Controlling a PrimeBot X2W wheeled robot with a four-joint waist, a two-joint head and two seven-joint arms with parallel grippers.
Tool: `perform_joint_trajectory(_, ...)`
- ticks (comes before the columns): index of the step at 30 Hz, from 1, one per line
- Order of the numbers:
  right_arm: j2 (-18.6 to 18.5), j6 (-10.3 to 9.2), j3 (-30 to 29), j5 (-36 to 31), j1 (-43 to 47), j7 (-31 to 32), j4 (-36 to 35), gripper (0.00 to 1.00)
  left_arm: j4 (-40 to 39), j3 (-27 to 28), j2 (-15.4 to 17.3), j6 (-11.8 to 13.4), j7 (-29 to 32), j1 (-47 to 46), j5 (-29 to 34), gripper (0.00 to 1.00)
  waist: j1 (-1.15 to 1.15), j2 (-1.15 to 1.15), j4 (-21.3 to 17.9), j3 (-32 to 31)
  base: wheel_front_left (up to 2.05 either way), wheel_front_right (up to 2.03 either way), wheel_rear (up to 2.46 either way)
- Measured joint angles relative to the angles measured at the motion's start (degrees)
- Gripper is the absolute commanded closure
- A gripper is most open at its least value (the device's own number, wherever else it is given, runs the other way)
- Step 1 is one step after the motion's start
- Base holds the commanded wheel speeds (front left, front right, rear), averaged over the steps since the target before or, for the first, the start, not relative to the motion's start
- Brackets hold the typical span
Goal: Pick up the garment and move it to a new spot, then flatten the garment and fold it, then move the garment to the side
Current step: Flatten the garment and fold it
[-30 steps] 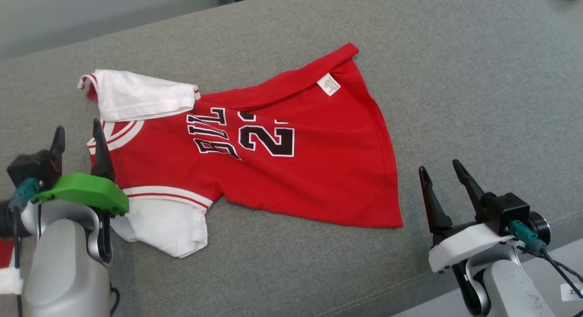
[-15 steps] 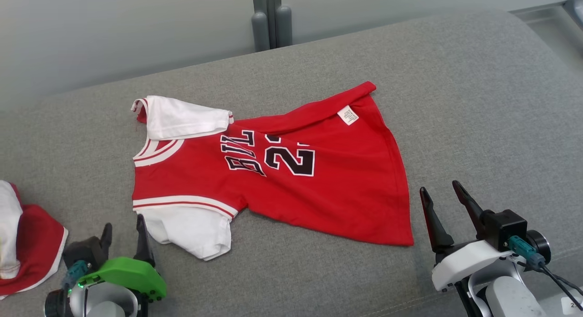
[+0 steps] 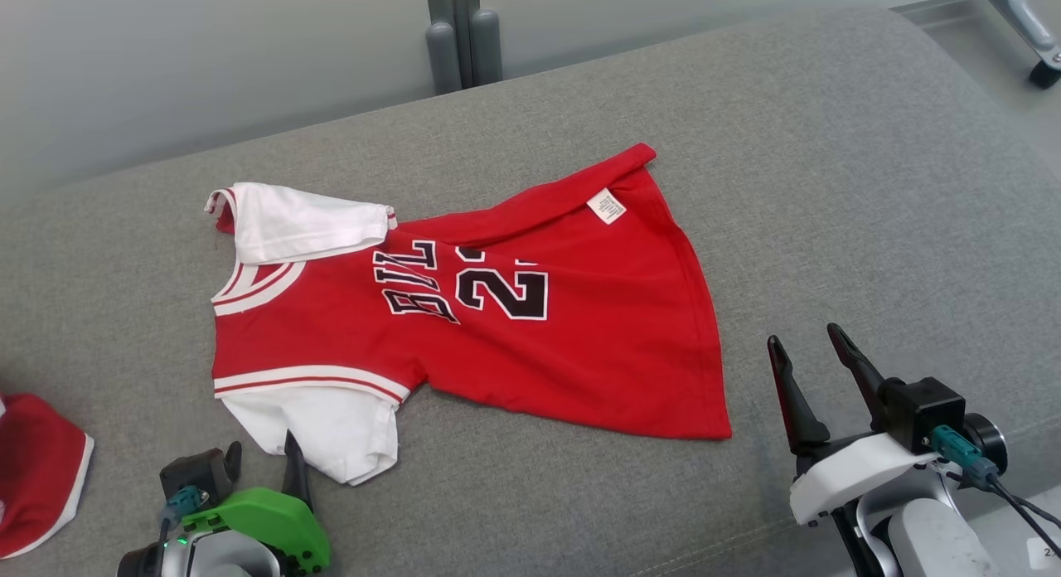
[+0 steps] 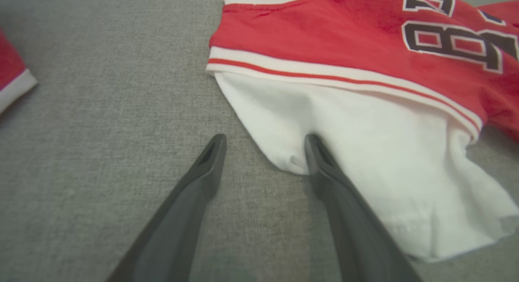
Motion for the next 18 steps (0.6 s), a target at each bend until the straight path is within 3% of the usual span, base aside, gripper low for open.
perform_joint_trajectory(1, 0.01, 0.00, 0.07, 0.00, -0.02, 0.00, -0.07, 0.00, 0.83, -0.01, 0.01, 0.32, -0.02, -0.43, -0.08, 0.00, 0.00, 0.00, -0.27, 0.12, 0.00, 0.00, 0.00)
perform_joint_trajectory(2, 0.01, 0.00, 0.04, 0.00, -0.02, 0.00, -0.12, 0.00, 1.22, -0.10, 0.01, 0.41, -0.03, -0.80, -0.47, 0.16, 0.00, 0.00, -0.53, 0.25, 0.00, 0.00, 0.00)
perform_joint_trajectory(3, 0.01, 0.00, 0.00, 0.00, -0.03, 0.00, -0.19, 0.00, 1.65, -0.26, 0.08, 0.37, -0.03, -1.29, -1.20, 0.67, 0.00, 0.00, -0.76, 0.40, 0.00, 0.00, 0.00)
perform_joint_trajectory(4, 0.00, 0.00, -0.03, 0.00, -0.03, 0.00, -0.22, 0.00, 1.99, -0.59, 0.13, 0.31, -0.05, -1.62, -1.70, 1.00, 0.00, 0.00, -0.95, 0.55, 0.00, 0.00, 0.00)
perform_joint_trajectory(11, 0.16, 0.00, -1.60, -0.01, 0.31, 0.00, -0.40, 0.00, 2.12, -2.12, 0.05, -0.36, -0.08, -1.96, -3.64, 1.00, 0.00, 0.00, -0.46, 0.65, 0.00, 0.00, 0.00)
perform_joint_trajectory(18, 1.32, 0.00, -2.54, 0.33, 2.01, 0.00, -0.19, 0.00, -6.22, -1.70, -0.04, -0.20, 0.04, 0.77, -3.83, 1.00, 0.00, 0.00, 3.60, -0.68, 0.00, 0.00, 0.00)
